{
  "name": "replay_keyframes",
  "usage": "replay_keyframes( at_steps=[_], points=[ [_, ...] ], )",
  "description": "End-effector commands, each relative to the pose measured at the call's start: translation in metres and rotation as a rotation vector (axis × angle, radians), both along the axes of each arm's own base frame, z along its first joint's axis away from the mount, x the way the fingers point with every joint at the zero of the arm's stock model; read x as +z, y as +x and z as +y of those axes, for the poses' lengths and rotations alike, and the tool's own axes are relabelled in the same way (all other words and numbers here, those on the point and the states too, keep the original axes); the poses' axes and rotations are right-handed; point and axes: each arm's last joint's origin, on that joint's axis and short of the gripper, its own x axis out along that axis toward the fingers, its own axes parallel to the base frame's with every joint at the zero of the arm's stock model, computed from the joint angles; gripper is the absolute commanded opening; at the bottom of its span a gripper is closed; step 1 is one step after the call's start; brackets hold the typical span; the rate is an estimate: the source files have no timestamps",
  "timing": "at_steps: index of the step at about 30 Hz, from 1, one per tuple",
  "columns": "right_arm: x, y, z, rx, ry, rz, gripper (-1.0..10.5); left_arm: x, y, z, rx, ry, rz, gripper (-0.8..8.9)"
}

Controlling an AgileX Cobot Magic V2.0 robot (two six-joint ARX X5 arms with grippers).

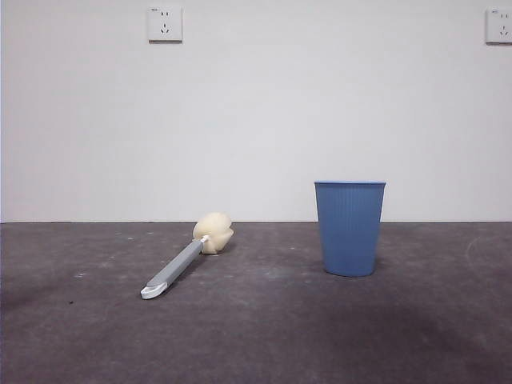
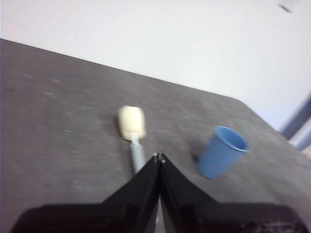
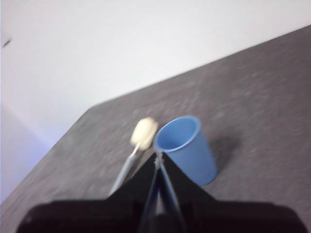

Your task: Pick up the cup brush,pick up the cup,insert the brush into the cup,clean the cup,put the cup brush back,put the cup back to the fixed position on the table

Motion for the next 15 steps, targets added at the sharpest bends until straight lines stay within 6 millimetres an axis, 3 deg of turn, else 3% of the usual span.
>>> replay_keyframes(
  at_steps=[1,9,15],
  points=[
    [0.021,0.0,0.002,0.081,-0.053,0.014,-0.1,0.017,0.0,-0.002,-0.08,0.031,-0.004,-0.06],
    [0.064,0.001,0.006,0.25,-0.204,0.174,-0.1,0.062,-0.005,-0.005,-0.238,0.15,0.031,-0.06],
    [0.082,0.003,0.012,0.38,-0.308,0.311,-0.1,0.081,-0.009,-0.006,-0.329,0.234,0.111,-0.07]
  ],
)
